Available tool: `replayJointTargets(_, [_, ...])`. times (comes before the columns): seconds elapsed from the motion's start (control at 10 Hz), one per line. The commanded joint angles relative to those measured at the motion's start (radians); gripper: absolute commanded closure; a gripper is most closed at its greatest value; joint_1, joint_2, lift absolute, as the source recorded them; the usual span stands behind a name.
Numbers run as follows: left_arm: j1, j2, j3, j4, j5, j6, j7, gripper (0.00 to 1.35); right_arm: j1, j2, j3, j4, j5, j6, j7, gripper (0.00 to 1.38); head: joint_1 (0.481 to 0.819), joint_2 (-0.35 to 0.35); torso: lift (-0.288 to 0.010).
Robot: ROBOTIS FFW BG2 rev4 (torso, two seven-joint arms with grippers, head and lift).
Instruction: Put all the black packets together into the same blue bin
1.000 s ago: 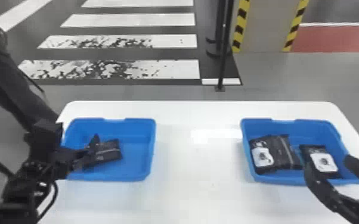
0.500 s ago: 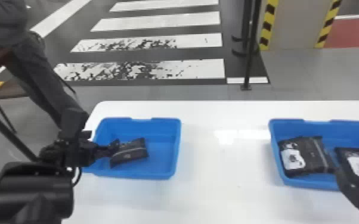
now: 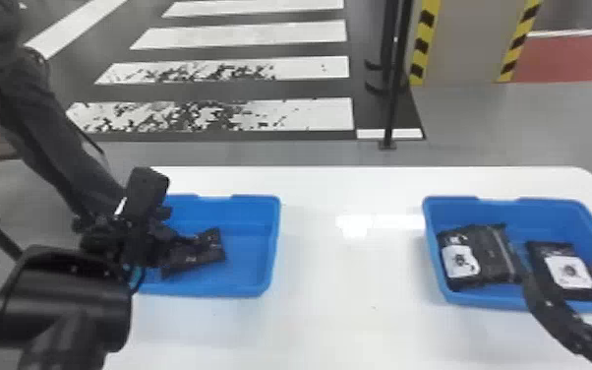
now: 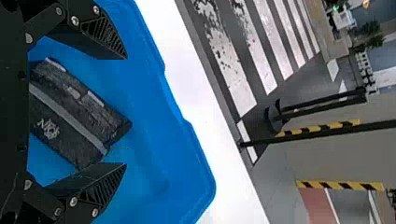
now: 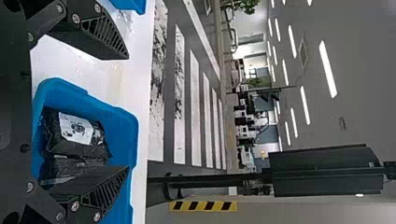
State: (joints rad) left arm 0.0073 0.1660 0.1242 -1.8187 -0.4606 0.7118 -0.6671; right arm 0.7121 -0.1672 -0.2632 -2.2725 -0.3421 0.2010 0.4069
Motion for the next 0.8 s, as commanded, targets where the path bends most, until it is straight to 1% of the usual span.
replayJointTargets(0.0, [-0.005, 0.018, -0.046, 0.026, 0.002, 0.024, -0.014, 0.23, 0.000, 0.000, 0.000, 0.003, -0.001, 0.000, 0.001, 0.19, 0.695, 0.078, -0.110])
replayJointTargets(0.1, [-0.015, 0.032, -0.076, 0.045, 0.002, 0.042, -0.028, 0.22, -0.003, 0.000, 0.000, 0.003, -0.001, 0.000, 0.001, 0.19, 0.695, 0.063, -0.110])
replayJointTargets(0.2, [-0.022, 0.043, -0.086, 0.065, 0.000, 0.049, -0.035, 0.22, -0.005, 0.000, 0.000, 0.008, -0.001, 0.003, 0.004, 0.19, 0.695, 0.057, -0.110])
replayJointTargets(0.3, [-0.022, 0.049, -0.078, 0.082, -0.004, 0.056, -0.040, 0.23, -0.005, 0.000, 0.000, 0.008, -0.001, 0.005, 0.006, 0.19, 0.695, 0.049, -0.110])
replayJointTargets(0.5, [-0.029, 0.050, -0.060, 0.095, -0.032, 0.061, -0.040, 0.22, -0.008, 0.000, 0.002, 0.011, -0.001, 0.008, 0.007, 0.19, 0.695, 0.063, -0.110])
replayJointTargets(0.7, [-0.059, 0.055, -0.046, 0.146, -0.046, 0.069, -0.040, 0.22, -0.018, 0.000, 0.008, 0.013, 0.001, 0.020, 0.015, 0.19, 0.695, 0.083, -0.110])
